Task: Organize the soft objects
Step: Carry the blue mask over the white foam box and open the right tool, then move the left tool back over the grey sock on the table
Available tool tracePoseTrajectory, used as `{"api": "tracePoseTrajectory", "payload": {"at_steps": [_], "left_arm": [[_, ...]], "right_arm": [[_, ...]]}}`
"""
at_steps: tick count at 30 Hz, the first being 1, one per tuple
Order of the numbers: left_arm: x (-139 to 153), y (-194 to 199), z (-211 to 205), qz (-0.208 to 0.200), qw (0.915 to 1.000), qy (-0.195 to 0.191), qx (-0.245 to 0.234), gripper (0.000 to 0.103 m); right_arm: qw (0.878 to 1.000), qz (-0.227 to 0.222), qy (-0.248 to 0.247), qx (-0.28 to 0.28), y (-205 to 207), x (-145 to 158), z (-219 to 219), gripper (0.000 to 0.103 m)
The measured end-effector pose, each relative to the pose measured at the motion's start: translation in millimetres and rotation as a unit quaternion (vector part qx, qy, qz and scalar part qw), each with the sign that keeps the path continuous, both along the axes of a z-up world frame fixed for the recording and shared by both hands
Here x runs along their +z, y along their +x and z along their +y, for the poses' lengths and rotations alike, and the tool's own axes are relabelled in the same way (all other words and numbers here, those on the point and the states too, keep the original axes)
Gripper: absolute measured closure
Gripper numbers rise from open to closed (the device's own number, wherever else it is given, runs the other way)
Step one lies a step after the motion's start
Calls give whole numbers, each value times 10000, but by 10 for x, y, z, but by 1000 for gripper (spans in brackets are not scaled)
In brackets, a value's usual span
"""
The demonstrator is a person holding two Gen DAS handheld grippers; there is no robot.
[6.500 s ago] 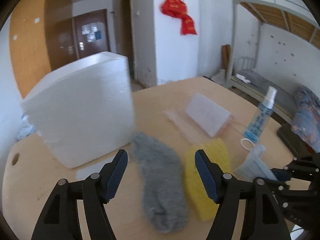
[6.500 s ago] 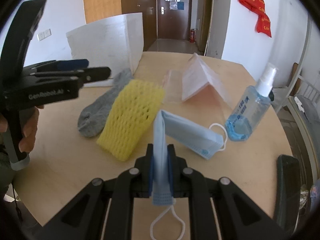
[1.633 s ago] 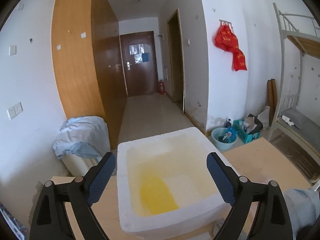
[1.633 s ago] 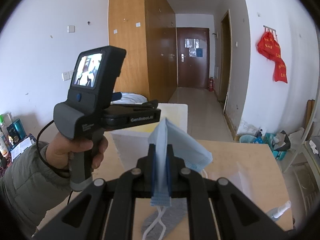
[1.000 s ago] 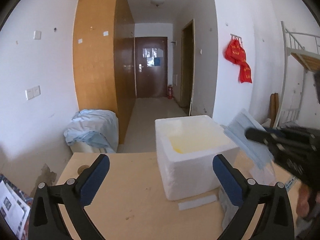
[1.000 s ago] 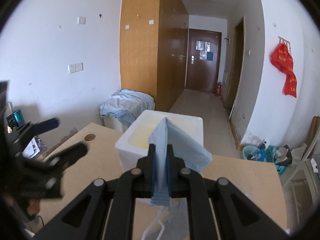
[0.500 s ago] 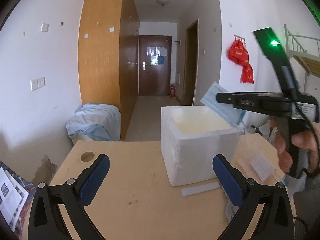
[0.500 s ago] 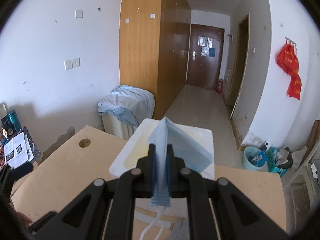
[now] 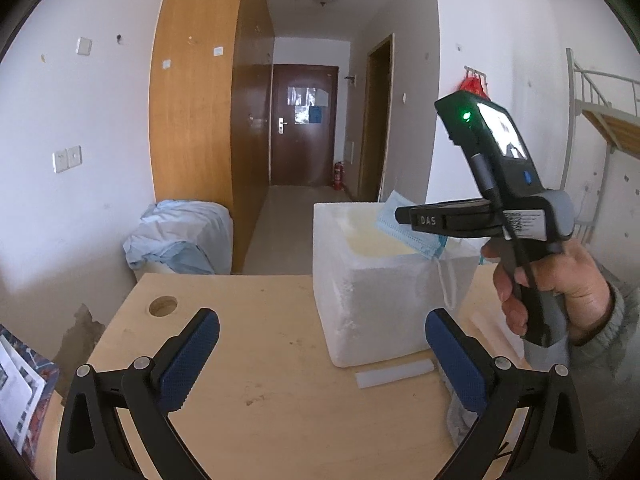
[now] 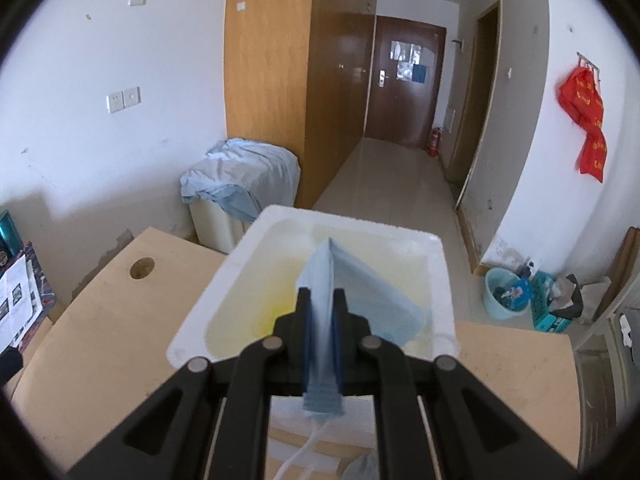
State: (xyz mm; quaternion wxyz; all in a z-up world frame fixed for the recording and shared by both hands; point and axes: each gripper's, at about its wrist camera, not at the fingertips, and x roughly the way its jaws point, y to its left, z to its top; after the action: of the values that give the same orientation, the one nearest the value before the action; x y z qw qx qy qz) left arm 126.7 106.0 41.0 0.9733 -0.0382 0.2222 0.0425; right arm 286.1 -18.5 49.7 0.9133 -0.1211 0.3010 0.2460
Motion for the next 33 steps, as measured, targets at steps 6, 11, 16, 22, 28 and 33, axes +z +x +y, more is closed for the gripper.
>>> {"api": "tracePoseTrajectory", "payload": {"at_steps": [6,11,16,22,28,33], "left_arm": [[-15,23,-10,56,10000,-5,-39,0],[-14,13,-45,30,10000,57,-46,0],[-10,4,-23,21,10000,39,-42,0],[-9,9,-15,6,10000,23,-30,0],[-7,13,-20,18,10000,12,-48,0],[-13,15,-30,22,10000,36,-67,0]], "right_arm": [[10000,75,-40,-29,71,-27,47,91],[9995,287,-101,-64,169,-102,73,91],[9994,262,-199,-122,169,-118,70,89],[9997,62,-166,-139,113,-53,60,40],[9994,-232,-149,-220,41,65,58,30],[9994,-285,28,-170,-11,123,32,30]]}}
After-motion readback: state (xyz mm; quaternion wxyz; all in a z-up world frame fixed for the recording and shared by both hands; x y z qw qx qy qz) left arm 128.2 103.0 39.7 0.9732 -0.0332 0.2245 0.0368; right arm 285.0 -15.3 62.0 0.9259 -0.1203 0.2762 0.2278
